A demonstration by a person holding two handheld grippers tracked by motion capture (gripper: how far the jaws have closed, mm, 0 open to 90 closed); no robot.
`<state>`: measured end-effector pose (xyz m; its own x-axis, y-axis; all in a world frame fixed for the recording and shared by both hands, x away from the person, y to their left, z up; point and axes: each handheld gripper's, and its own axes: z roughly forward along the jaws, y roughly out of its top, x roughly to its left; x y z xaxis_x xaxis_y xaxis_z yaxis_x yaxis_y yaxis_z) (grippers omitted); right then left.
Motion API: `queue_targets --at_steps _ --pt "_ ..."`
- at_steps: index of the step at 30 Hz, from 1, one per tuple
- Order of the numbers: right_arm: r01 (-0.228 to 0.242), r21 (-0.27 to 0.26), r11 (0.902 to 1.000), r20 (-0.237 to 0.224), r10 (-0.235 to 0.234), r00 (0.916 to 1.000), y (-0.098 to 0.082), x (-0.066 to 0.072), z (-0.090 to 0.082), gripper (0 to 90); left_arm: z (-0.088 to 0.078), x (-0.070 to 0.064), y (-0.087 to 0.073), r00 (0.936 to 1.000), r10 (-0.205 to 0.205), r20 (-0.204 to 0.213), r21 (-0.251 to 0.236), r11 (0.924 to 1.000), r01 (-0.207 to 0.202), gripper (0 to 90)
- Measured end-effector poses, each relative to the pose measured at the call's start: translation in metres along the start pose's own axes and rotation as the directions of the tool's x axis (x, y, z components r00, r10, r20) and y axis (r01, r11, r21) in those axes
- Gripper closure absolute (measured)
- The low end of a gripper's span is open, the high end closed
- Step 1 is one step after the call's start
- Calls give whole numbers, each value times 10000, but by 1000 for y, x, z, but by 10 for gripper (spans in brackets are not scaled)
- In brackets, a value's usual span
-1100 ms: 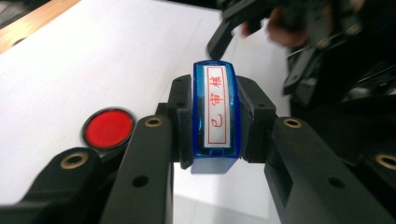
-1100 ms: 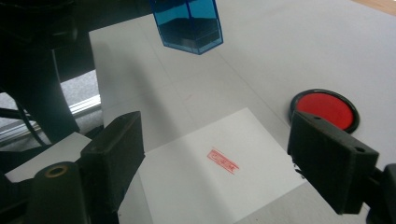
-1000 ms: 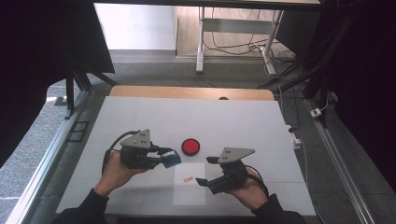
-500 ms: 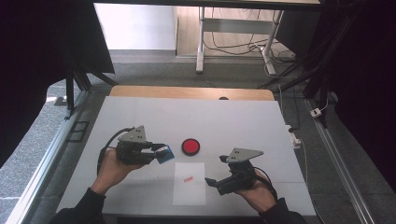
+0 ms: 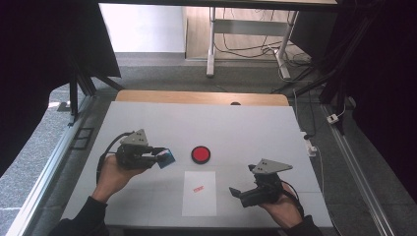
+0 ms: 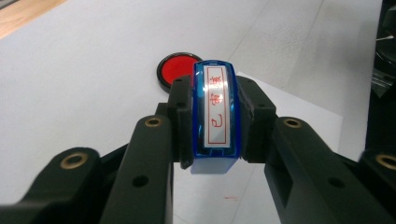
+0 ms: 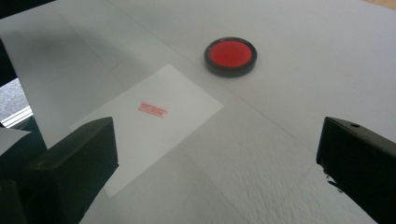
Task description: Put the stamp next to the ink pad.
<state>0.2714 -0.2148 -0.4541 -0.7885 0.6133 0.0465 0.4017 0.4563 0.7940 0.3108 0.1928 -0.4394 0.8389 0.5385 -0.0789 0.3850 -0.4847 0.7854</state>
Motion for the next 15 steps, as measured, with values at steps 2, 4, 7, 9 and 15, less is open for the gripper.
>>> queue_targets --at_steps 2,4,7,9,15 --pt "-111 21 9999 132 111 9999 -4 -2 -3 0 0 2 -1 9999 -102 -74 13 9999 102 702" --pt "-263 20 9997 201 262 9995 -7 -4 -6 0 -1 5 -3 9996 -210 -174 28 9998 211 702" --pt "-401 32 9992 388 399 9984 -11 -7 -10 0 -1 8 -5 9988 -396 -294 39 9992 397 702" --pt "-413 119 9991 534 407 9977 -14 -8 -13 0 -2 10 -7 9981 -500 -372 31 9987 501 702" --pt "-576 163 9982 890 559 9945 -22 -13 -21 0 -4 17 -11 9951 -723 -676 16 9974 726 702"
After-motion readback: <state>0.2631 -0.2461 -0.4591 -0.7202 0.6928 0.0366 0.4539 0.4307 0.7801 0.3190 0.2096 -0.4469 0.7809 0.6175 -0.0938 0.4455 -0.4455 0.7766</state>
